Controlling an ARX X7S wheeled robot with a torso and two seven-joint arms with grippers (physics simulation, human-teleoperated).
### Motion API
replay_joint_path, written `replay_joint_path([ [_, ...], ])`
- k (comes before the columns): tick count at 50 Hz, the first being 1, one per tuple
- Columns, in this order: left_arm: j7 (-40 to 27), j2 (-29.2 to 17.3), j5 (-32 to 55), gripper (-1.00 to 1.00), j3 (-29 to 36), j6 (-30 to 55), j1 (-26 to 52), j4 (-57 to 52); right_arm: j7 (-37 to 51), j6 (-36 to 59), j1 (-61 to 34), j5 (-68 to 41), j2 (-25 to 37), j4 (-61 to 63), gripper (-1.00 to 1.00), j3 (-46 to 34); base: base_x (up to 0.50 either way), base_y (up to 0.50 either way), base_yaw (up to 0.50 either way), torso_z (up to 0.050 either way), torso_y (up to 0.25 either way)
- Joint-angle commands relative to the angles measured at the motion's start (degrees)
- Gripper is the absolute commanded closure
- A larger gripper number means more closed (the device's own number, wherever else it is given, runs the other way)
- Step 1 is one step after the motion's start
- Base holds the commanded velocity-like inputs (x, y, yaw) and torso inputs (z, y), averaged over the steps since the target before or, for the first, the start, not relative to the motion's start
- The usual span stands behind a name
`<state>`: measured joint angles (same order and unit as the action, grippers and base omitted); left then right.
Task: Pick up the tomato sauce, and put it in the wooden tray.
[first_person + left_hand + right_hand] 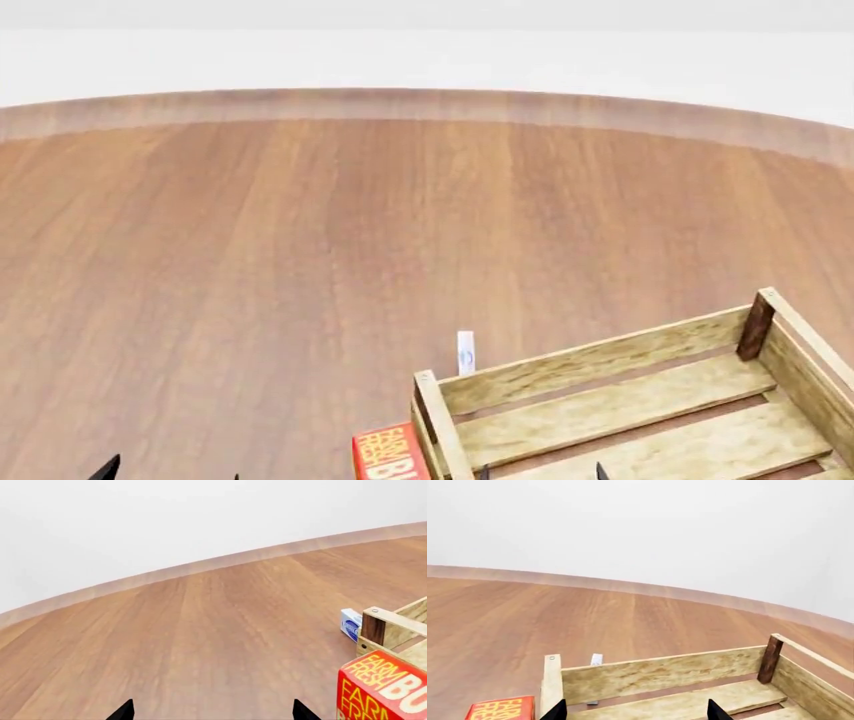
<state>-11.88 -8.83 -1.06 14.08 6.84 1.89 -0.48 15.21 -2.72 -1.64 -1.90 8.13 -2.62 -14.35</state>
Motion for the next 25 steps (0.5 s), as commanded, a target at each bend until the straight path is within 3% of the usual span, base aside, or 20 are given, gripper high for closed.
replay_joint_path([
  [1, 0.00, 0.77, 1.16, -1.00, -1.66, -1.90, -0.23, 0.17, 0.48, 2.88, 2.81, 1.25, -0.16, 7.01, -1.00, 0.41, 0.00, 0.00, 0.00, 0.000, 0.000],
  [12, -0.47, 0.46, 1.46, -1.00, -1.23, -1.90, -0.24, 0.03, 2.72, 3.00, 13.35, 6.87, 2.21, 20.05, -1.00, -3.70, 0.00, 0.00, 0.00, 0.000, 0.000],
  [25, -0.97, 0.11, 1.84, -1.00, -0.78, -1.81, -0.14, -0.11, 3.40, -3.62, 21.94, 9.82, 4.75, 19.07, -1.00, -8.31, 0.00, 0.00, 0.00, 0.000, 0.000],
])
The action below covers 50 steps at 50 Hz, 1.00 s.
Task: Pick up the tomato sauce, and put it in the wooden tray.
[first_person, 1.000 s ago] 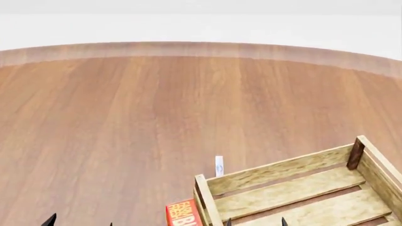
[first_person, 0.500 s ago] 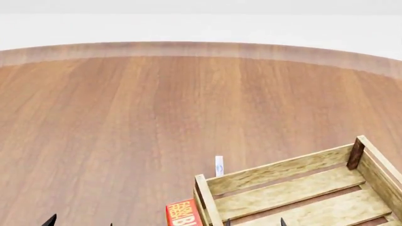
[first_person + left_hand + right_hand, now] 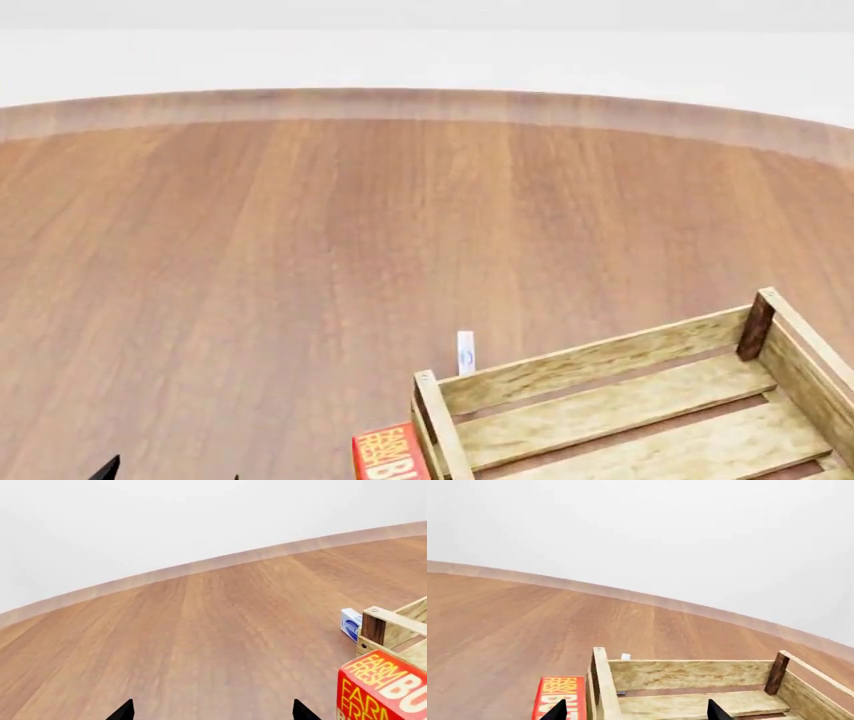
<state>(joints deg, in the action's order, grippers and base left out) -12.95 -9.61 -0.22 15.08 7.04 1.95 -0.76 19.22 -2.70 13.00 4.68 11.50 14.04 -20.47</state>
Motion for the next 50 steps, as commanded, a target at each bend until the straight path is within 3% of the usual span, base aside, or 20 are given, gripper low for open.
replay_joint_path([
  [1, 0.06, 0.86, 1.04, -1.00, -1.75, -2.01, -0.18, 0.21, -0.47, -4.05, 7.70, 3.60, 1.55, 2.36, -1.00, -2.46, 0.00, 0.00, 0.00, 0.000, 0.000],
  [34, -1.20, -0.02, 1.99, -1.00, -0.65, -1.92, 0.04, 0.16, -0.51, -5.24, 12.89, 7.61, 6.35, -1.88, -1.00, -6.26, 0.00, 0.00, 0.00, 0.000, 0.000],
  [50, -1.64, -0.41, 2.42, -1.00, -0.17, -1.78, 0.16, 0.04, 7.41, -12.56, 19.33, 10.12, 7.29, -0.45, -1.00, -4.93, 0.00, 0.00, 0.00, 0.000, 0.000],
])
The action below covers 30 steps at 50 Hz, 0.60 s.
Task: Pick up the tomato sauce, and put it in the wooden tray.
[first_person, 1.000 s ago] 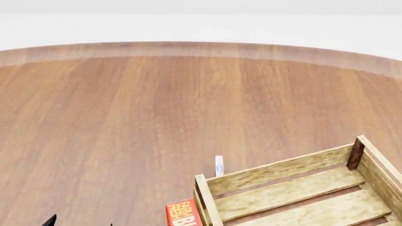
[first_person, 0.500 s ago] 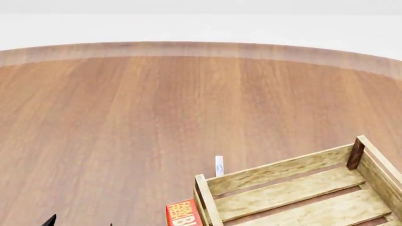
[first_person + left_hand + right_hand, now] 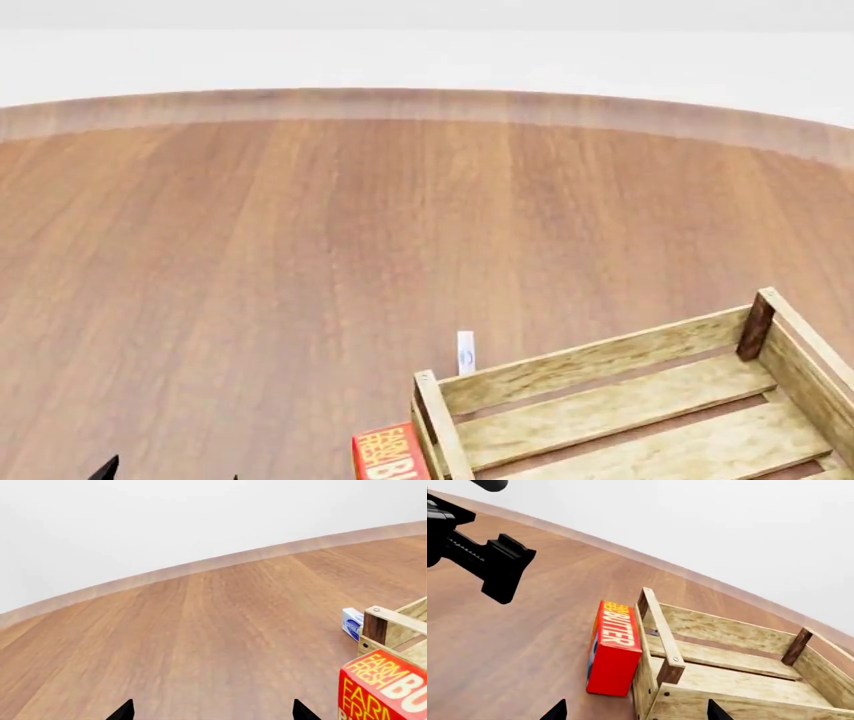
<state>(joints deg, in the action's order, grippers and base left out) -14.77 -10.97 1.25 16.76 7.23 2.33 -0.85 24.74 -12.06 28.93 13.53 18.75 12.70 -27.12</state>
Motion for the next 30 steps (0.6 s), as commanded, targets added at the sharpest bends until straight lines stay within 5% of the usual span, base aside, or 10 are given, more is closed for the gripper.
replay_joint_path([
  [1, 0.14, 0.93, 0.98, -1.00, -1.82, -1.96, -0.22, 0.11, 2.02, -3.26, 3.49, 1.36, 0.03, 0.89, -1.00, 1.67, 0.00, 0.00, 0.00, 0.000, 0.000],
  [30, -0.83, 0.33, 1.69, -1.00, -1.02, -2.03, -0.03, 0.25, 4.00, -6.25, 2.50, -2.47, -0.24, -7.01, -1.00, 1.06, 0.00, 0.00, 0.00, 0.000, 0.000],
])
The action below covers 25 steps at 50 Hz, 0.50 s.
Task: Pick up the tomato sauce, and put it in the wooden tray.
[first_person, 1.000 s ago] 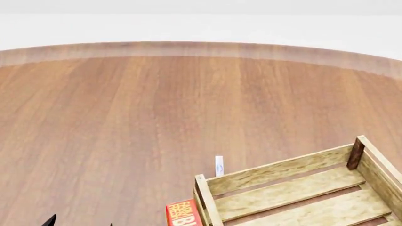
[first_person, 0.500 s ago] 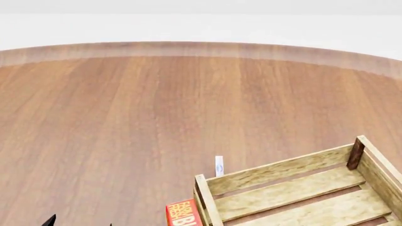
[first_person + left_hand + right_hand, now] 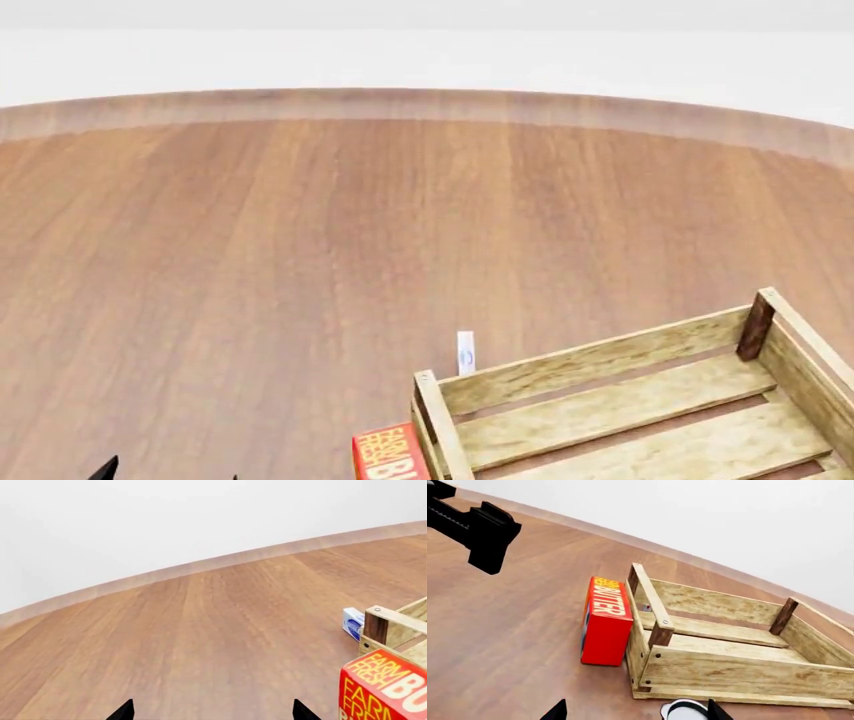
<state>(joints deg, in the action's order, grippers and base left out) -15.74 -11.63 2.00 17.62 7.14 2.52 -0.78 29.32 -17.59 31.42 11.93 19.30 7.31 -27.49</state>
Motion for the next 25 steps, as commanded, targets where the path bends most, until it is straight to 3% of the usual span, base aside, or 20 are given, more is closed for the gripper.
replay_joint_path([
  [1, 0.12, 0.96, 0.96, -1.00, -1.85, -1.94, -0.22, 0.16, -0.58, -0.69, -0.03, -0.92, -0.78, -1.68, -1.00, 1.41, 0.00, 0.00, 0.00, 0.000, 0.000],
  [25, -0.69, 0.51, 1.53, -1.00, -1.29, -1.96, -0.21, 0.02, -0.08, -0.69, -4.16, -4.35, -1.93, -8.26, -1.00, 1.66, 0.00, 0.00, 0.00, 0.000, 0.000],
])
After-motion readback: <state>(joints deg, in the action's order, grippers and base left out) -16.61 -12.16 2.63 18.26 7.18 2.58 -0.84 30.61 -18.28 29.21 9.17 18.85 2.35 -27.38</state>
